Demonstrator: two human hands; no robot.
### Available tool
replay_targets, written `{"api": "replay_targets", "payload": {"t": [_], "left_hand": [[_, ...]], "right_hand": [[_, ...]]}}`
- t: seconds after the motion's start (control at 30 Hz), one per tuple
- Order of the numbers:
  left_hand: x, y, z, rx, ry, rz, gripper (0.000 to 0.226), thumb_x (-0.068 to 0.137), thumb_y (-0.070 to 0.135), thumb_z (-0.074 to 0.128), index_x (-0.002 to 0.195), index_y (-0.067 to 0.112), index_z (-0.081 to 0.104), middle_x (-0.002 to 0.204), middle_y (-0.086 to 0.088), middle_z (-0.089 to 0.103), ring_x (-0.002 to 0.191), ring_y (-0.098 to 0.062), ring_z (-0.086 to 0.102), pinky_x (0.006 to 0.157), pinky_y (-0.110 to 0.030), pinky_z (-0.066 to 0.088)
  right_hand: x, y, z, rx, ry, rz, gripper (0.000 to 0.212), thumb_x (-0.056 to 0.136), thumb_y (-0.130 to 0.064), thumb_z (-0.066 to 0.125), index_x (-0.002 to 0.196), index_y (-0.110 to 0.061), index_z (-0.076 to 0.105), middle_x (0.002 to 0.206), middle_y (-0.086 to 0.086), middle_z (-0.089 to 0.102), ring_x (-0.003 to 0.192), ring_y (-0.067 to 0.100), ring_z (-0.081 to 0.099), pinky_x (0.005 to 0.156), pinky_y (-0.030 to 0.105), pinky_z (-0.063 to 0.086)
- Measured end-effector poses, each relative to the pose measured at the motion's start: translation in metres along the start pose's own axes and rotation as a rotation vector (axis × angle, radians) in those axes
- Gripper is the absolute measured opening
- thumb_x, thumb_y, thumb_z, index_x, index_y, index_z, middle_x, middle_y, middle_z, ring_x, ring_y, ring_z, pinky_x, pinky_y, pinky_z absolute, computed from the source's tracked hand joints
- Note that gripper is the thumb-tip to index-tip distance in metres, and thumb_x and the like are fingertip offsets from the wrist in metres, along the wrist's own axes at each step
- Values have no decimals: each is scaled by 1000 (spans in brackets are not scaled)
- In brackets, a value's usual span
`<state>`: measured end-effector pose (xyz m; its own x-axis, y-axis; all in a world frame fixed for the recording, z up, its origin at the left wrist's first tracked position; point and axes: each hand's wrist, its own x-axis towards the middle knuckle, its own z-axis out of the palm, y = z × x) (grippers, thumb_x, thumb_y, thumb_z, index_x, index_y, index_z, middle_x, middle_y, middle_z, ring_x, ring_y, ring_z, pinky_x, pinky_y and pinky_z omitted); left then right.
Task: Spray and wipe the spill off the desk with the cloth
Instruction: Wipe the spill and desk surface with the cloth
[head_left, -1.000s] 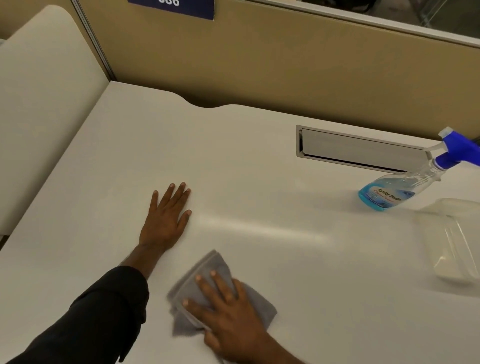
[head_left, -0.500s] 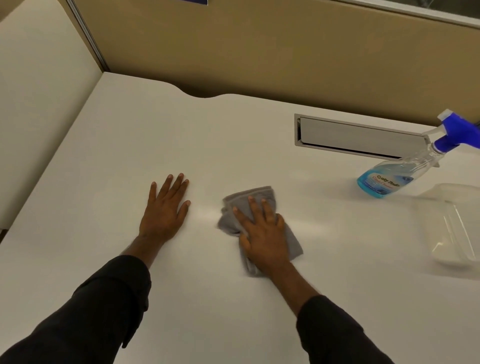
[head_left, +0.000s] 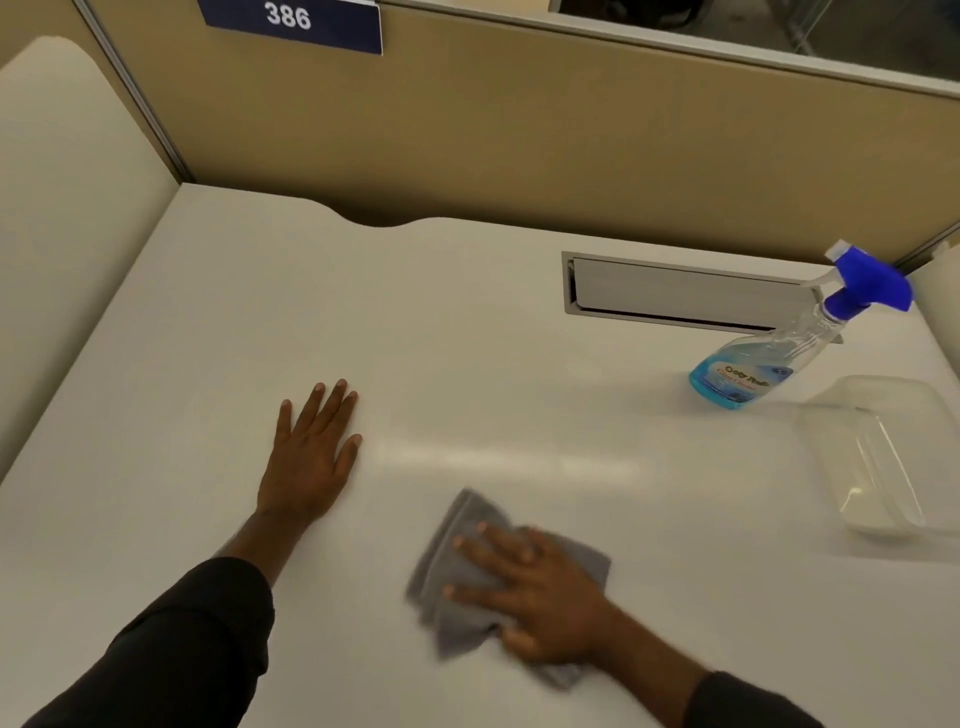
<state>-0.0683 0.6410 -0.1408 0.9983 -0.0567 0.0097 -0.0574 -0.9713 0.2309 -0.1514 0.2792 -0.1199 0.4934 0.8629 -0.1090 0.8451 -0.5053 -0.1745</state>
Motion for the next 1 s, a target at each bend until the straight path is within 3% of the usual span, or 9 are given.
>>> {"api": "replay_targets", "payload": {"t": [0.1,0.2,0.33,0.43,0.63,0.73,0.8,0.93,1.0], "left_hand": [[0,-1,1,-3,-2,-1,60,102,45,19,157,24,12,166,7,8,153,-13,-2,123,-50,5],[1,-2,2,-5,4,0,60,102,44,20,157,24,13,166,7,9,153,-13,-1,123,-50,5],[2,-1,2,-21,13,-4,60,101,44,22,157,24,16,166,8,11,153,-13,1,123,-50,5],[1,-1,2,-26,17,-1,60,101,44,24,157,24,16,166,8,11,153,-13,1,123,-49,5],[2,-2,1,-29,15,2,61,101,46,22,157,23,18,165,6,14,153,-13,3,123,-50,6],[2,-1,0,-33,13,1,61,100,47,22,157,23,17,165,6,12,153,-13,2,123,-50,6],[1,-1,-1,-33,13,-2,61,100,47,21,157,24,15,165,7,11,153,-12,1,123,-49,5],[1,-1,-1,-27,13,-2,61,101,46,21,157,24,15,166,8,11,153,-11,-1,124,-48,4],[1,-1,-1,-35,19,-1,61,100,46,22,157,24,16,165,8,12,153,-11,0,123,-48,4]], "right_hand": [[-1,73,-26,10,25,315,74,82,-48,52,153,-46,31,167,1,23,153,28,24,105,47,40],[17,126,-44,22,28,630,70,90,-49,37,156,-48,16,170,-2,11,155,26,15,109,52,35],[86,148,-55,22,79,896,61,94,-51,29,155,-42,25,166,7,24,149,38,24,106,60,37],[137,129,-57,28,87,863,63,95,-50,37,156,-41,24,166,9,23,149,40,25,107,61,35],[180,44,-36,123,52,480,68,91,-51,30,157,-44,12,170,2,8,155,34,7,115,63,20],[168,50,-37,97,54,385,67,89,-47,33,155,-44,21,168,2,18,153,33,18,111,58,27],[153,72,-42,81,73,424,69,88,-44,37,155,-45,22,168,1,21,152,31,22,109,53,31],[110,129,-54,64,124,750,66,89,-42,35,155,-42,29,166,3,25,150,31,27,106,50,36],[79,149,-55,30,128,887,63,94,-42,32,157,-39,24,166,6,25,150,33,27,104,50,39]]}}
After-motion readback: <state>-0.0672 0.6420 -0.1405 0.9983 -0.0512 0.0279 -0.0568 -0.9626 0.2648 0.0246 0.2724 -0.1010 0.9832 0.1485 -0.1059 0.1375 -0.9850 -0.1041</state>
